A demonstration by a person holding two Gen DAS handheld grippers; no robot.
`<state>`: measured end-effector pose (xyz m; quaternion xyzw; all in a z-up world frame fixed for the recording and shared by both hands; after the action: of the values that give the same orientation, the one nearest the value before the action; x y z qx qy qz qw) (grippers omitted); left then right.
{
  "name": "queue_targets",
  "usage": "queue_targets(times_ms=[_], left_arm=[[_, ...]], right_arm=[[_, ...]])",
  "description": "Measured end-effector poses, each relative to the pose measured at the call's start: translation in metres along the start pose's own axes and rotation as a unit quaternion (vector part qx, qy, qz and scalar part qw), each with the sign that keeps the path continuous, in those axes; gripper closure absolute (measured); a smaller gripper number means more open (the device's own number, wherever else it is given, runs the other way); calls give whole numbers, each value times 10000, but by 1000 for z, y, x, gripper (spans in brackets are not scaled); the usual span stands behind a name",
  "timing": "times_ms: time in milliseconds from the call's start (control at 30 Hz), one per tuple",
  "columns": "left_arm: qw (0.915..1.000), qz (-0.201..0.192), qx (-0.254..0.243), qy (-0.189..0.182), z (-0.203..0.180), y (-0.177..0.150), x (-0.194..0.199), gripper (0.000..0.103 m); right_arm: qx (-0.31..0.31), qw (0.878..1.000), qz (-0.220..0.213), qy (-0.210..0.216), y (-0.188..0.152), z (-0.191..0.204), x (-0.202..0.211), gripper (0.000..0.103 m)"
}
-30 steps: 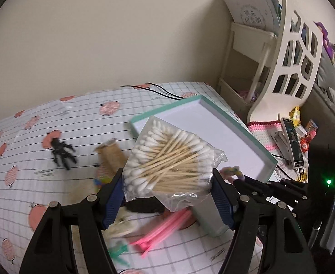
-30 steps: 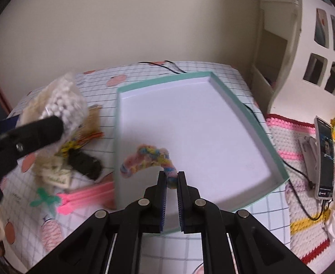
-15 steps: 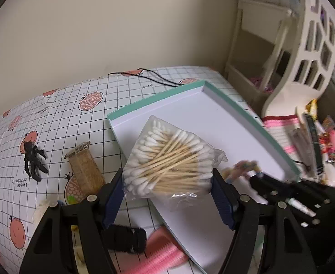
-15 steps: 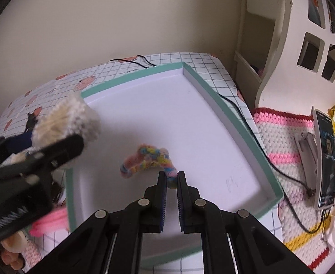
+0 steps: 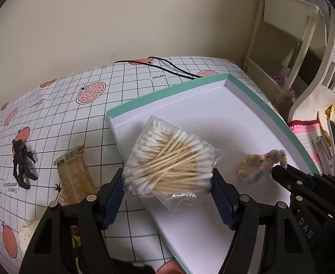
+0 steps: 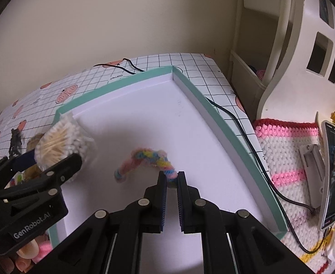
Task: Organize objects
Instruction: 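Carry the swab bag with left tool while right tool carries the rainbow toy into the tray, then open right tool to drop the rainbow toy while left tool releases the swab bag in the tray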
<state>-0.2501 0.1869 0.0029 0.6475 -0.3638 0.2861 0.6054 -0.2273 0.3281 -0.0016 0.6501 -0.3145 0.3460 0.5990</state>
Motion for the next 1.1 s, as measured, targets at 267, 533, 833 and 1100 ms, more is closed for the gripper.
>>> queue_targets(times_ms=[267,533,833,1100], left_arm=[[9997,-48,-203,129,-1,0,-4,30],[9999,10,-152,57,-1,2,-3,29],[9999,-6,-122,-88,-5,5,13,29],[9998,-136,72,-139,0,9,37,27]], right_arm=[[-95,9999,95,14,2,-2,-9,92],[-135,9998,128,-24,3,-5,-7,80],[-98,9998,162,-73,3,-6,3,67],[-55,9999,132,-82,1,-2,22,62]])
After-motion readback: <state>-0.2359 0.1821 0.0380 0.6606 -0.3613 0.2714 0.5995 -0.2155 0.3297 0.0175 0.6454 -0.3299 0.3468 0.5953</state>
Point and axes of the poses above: each gripper's, at about its wrist camera, not at the fingertips, and x roughly against the way its jaws point, z to its left, y to its top, the point moved 3 cm from there along -x, roughly the way its jaws point, and after that the axes turned 7 degrees about x, right-handed, at the moved point
